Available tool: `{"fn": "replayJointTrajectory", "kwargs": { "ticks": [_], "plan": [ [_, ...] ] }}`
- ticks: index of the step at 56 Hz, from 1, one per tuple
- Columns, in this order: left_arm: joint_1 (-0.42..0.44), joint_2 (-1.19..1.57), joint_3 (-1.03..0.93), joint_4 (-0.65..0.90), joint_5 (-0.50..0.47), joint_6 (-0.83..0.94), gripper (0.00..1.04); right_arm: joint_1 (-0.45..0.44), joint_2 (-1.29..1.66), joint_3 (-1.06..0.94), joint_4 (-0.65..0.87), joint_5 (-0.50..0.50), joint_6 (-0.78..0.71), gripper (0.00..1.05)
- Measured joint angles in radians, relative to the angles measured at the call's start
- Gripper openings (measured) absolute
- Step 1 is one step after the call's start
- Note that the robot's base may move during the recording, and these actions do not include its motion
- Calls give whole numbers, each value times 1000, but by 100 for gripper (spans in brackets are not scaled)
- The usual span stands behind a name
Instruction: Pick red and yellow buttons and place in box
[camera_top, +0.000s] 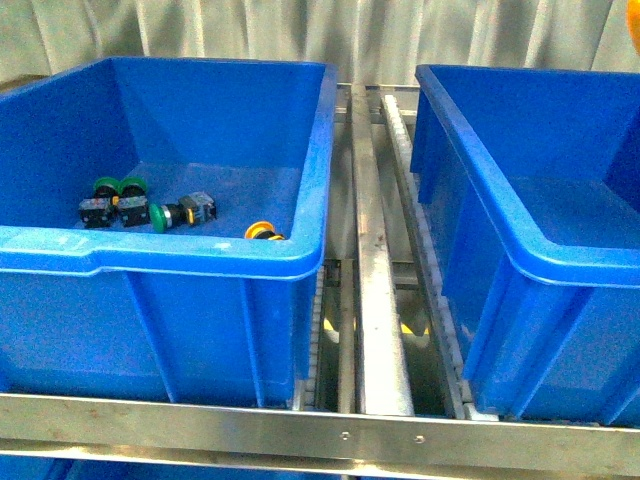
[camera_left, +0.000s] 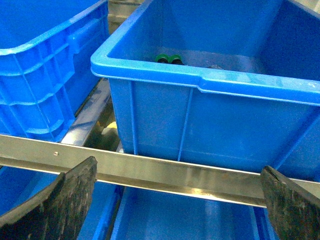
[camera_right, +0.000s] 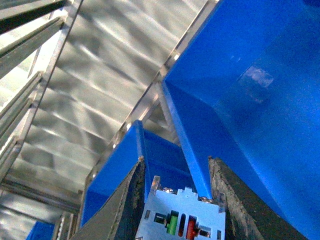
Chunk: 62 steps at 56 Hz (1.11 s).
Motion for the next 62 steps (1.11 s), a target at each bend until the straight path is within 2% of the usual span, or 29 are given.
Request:
{"fn": "replayJointTrajectory", "kwargs": {
  "ticks": [34,41,46,53,62],
  "plan": [
    [0,0,0,1,2,0,97,-23,-13,-10,0,8,-2,31],
    [1,0,0,1,8,1,97,-30,-19,-14,0,35,-70,31],
    [2,0,0,1,8,1,97,-75,-10,7,-11,51,-158,31],
    [2,0,0,1,5,1,97,-145,50,124,-15,-14,-308,31],
    [2,0,0,1,3,1,97,-316,180,246,-32,-42,-457,31]
  ]
}}
